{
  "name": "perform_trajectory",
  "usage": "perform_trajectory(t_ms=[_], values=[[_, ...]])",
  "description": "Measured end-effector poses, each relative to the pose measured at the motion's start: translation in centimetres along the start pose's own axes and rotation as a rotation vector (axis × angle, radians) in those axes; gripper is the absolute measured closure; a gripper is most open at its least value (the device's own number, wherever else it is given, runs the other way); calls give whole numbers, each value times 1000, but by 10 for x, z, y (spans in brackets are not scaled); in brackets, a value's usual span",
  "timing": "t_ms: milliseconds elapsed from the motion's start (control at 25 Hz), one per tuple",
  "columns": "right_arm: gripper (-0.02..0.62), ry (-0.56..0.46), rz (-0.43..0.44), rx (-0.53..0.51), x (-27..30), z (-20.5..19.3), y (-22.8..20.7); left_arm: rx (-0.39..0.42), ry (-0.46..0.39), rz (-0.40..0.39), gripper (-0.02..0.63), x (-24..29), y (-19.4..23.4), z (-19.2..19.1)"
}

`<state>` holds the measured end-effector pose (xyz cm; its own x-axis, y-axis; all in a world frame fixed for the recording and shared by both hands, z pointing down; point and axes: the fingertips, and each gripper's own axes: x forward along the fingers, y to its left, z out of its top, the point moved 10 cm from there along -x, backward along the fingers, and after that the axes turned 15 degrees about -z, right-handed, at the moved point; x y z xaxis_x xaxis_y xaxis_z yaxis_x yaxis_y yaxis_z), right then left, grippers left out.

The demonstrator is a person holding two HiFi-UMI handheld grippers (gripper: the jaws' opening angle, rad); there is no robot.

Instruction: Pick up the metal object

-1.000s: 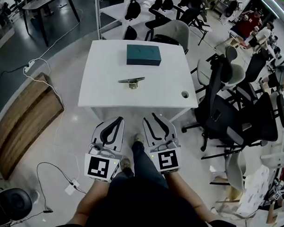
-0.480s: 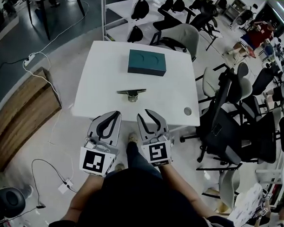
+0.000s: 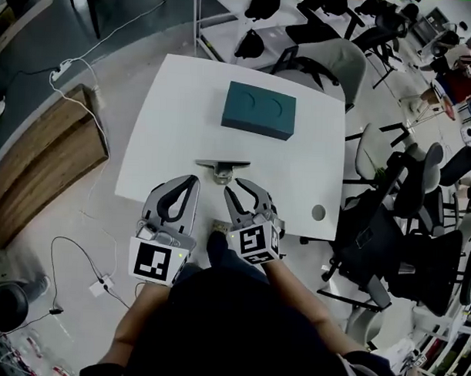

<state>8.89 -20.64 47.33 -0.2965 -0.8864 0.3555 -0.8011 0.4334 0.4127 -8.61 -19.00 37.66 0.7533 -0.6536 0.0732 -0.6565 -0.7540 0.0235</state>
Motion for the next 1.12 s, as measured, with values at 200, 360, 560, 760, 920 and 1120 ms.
perform_trajectory(t_ms=[200, 360, 560, 760, 920, 1120], values=[[480, 48, 129, -87, 37, -23, -2, -18, 20, 61, 580, 21, 13, -7], [480, 94, 206, -191, 60, -37, 6, -25, 60, 81, 580, 27, 20, -15], [480, 181, 253, -341, 77, -51, 18, -44, 93, 96, 580, 26, 21, -21], [480, 226, 263, -483, 93, -54, 27, -51, 114, 84, 580, 30, 24, -19], [479, 248, 262, -575, 104, -54, 34, -65, 120, 66, 580, 36, 30, -19], [479, 237, 278, -719, 111, -51, 47, -92, 124, 41, 580, 42, 43, -19]])
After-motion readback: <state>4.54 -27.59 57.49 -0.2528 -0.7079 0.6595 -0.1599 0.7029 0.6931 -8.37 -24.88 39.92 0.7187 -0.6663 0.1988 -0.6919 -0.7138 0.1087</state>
